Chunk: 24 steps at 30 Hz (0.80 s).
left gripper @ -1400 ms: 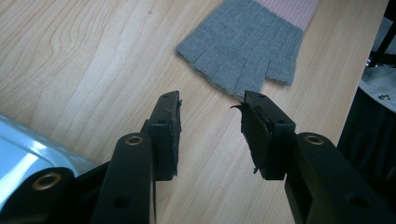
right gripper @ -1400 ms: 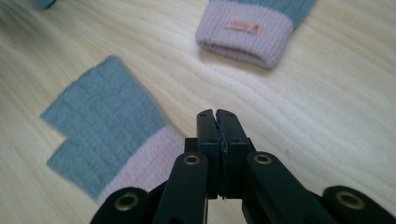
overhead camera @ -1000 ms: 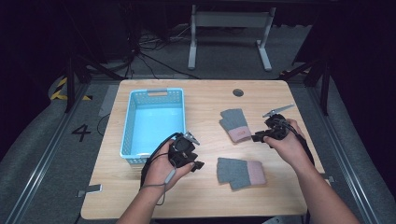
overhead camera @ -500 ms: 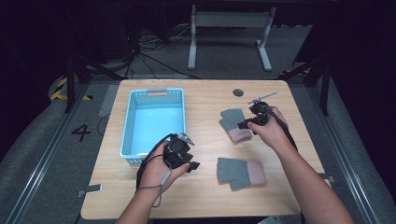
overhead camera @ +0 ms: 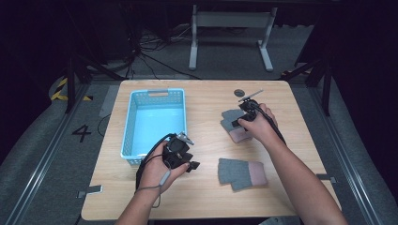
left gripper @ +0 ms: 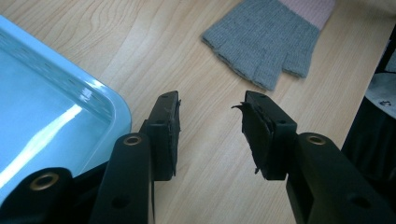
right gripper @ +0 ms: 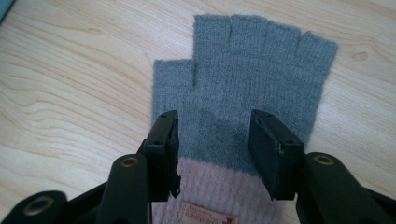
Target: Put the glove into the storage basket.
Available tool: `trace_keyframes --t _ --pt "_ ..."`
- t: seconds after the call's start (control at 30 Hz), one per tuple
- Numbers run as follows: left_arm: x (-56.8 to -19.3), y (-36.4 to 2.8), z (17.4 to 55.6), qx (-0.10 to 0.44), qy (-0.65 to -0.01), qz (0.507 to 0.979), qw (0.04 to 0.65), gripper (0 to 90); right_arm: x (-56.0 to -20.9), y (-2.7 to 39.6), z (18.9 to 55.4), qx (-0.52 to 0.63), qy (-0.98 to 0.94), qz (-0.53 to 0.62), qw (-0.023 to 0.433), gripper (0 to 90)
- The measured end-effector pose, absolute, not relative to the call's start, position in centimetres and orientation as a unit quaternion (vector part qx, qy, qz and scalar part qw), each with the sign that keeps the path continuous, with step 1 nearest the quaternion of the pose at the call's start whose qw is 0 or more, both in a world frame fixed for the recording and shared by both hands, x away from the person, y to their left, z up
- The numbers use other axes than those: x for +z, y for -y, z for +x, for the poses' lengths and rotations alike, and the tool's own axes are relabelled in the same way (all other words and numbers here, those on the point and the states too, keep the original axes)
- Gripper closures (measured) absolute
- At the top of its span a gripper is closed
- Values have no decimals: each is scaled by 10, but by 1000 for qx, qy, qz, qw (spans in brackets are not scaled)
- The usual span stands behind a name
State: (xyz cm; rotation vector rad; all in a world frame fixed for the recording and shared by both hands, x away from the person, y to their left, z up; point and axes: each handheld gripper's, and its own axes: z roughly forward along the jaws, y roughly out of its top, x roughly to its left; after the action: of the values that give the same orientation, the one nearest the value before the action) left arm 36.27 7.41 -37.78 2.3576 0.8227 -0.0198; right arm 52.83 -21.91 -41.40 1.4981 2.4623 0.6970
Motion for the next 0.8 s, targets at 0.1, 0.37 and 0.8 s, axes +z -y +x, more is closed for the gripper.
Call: trace_keyframes --t 0.1,0.37,0.8 --pt "-378 -74 363 -7 -312 896 317 575 -419 216 531 224 -829 505 89 530" --pt "-377 -74 363 -6 -311 896 316 574 -430 209 536 202 -827 516 98 535" --pt "-378 -73 362 -6 -310 896 317 573 -428 213 537 196 -826 521 90 822"
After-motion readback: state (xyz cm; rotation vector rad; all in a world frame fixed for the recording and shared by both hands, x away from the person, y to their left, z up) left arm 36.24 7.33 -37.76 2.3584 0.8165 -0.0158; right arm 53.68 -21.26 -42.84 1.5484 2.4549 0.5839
